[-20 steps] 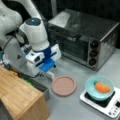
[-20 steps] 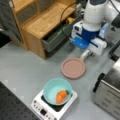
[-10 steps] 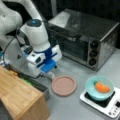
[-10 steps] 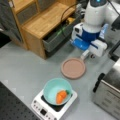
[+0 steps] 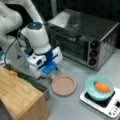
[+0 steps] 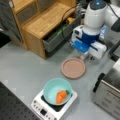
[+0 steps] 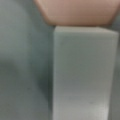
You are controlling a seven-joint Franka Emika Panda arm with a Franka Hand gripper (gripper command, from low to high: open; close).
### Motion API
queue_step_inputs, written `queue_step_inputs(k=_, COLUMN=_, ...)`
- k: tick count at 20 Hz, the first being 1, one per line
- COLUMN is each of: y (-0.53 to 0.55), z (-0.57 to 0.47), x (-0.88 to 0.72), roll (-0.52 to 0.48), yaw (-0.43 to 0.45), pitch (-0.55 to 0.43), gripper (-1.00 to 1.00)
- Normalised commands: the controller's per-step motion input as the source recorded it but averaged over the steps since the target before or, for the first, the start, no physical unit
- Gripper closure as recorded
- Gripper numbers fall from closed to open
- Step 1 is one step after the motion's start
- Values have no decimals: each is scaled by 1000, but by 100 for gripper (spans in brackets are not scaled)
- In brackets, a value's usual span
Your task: Pick up the pan. Place the pan on the table. Pick up the bowl. Place the bowl on the stove.
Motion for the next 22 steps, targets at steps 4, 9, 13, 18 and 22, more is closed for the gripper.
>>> queue_step_inputs(k=4, y=-126, z=-112, x=-65, roll=-43, yaw=142, pitch=-87, gripper=-100)
queue_step_inputs(k=9, y=-124, z=-132, x=-72, roll=-45, yaw=150, pitch=-100, gripper=100)
queue_step_inputs(k=13, y=-95, z=-113, x=-80, roll=-50, yaw=154, pitch=-105, gripper=100)
queue_step_inputs(k=18, y=-60, z=-124, x=-106, roll=-50, yaw=145, pitch=-120, gripper=100)
queue_step_inputs(k=22, y=-36, z=-140, x=-112, roll=-49, yaw=138, pitch=-126, gripper=100)
